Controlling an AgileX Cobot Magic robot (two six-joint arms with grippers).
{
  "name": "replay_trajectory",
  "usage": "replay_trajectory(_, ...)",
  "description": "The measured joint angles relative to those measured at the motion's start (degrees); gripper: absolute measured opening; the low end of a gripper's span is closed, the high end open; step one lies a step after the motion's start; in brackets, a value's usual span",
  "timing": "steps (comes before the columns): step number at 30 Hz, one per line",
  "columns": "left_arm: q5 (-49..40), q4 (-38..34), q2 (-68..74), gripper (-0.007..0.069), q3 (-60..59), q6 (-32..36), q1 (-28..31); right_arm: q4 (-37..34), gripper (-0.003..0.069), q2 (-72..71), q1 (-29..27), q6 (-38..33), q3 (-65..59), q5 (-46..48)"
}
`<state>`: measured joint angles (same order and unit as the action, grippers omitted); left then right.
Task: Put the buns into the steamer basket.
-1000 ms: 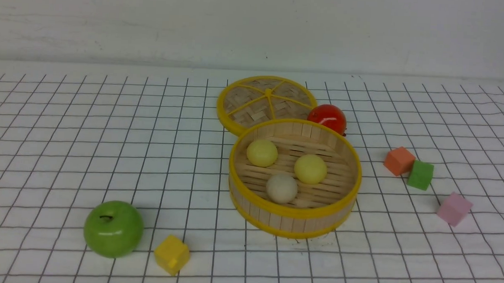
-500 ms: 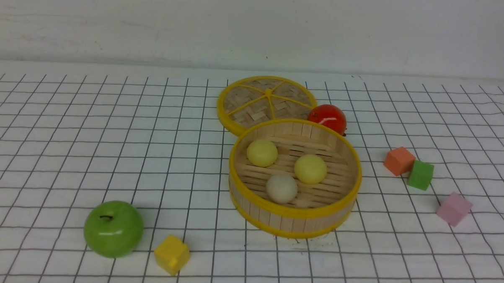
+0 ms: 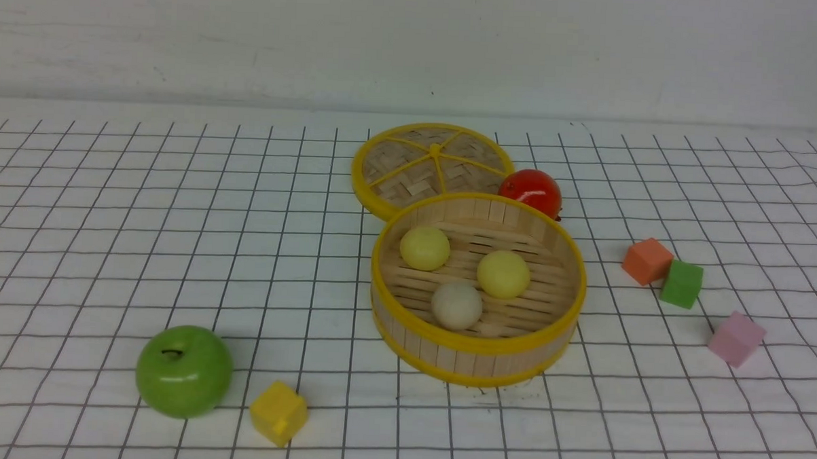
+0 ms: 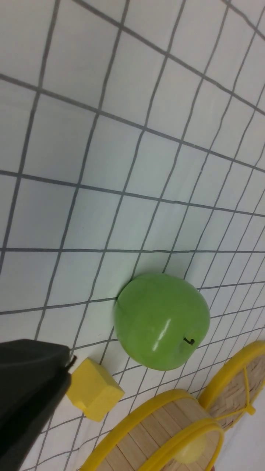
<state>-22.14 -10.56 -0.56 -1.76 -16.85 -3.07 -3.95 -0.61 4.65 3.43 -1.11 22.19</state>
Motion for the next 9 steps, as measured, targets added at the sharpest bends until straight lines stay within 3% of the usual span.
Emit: replay_trajectory(9, 0.0, 0.0, 0.0, 0.0001, 0.0, 0.0, 0.0, 0.0, 0.0099, 0.0, 0.0, 0.0, 0.0, 0.0)
